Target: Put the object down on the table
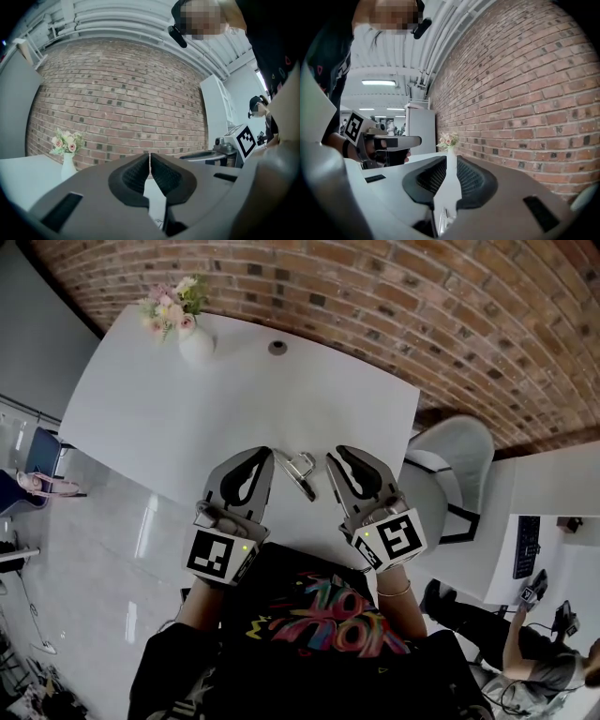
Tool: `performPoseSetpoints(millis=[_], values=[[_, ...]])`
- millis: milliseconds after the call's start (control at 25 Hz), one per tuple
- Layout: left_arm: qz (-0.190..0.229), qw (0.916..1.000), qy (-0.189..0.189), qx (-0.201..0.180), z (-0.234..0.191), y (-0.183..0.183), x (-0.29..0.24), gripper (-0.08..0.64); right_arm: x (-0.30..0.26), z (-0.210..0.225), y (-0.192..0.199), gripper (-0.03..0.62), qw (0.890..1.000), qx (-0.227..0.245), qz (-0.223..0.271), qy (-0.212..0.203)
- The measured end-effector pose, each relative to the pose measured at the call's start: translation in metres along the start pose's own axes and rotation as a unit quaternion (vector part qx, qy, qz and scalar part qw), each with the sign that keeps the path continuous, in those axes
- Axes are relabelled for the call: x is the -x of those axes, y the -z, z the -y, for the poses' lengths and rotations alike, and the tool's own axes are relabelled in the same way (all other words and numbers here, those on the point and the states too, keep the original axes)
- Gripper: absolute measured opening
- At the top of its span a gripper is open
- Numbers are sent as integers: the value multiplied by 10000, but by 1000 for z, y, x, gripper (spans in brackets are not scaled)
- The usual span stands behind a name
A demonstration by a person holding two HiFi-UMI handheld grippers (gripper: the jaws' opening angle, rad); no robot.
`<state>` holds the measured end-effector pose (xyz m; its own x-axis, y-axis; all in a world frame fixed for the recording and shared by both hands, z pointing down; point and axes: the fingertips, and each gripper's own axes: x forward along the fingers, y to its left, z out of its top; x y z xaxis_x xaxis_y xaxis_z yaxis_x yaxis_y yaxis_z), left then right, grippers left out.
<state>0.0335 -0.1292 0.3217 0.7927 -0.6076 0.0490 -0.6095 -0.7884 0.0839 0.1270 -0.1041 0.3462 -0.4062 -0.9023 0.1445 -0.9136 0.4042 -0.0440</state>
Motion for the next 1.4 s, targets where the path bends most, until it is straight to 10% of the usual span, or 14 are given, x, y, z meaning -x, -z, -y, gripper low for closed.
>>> performPoseSetpoints(millis=[480, 1400], values=[[437, 9955, 845, -34, 46, -28, -14, 29, 50, 22, -22, 18, 9969, -13, 352, 701], [324, 9949, 955, -51, 45, -23, -29, 29, 71, 43, -14, 17, 9943, -245, 285, 998]])
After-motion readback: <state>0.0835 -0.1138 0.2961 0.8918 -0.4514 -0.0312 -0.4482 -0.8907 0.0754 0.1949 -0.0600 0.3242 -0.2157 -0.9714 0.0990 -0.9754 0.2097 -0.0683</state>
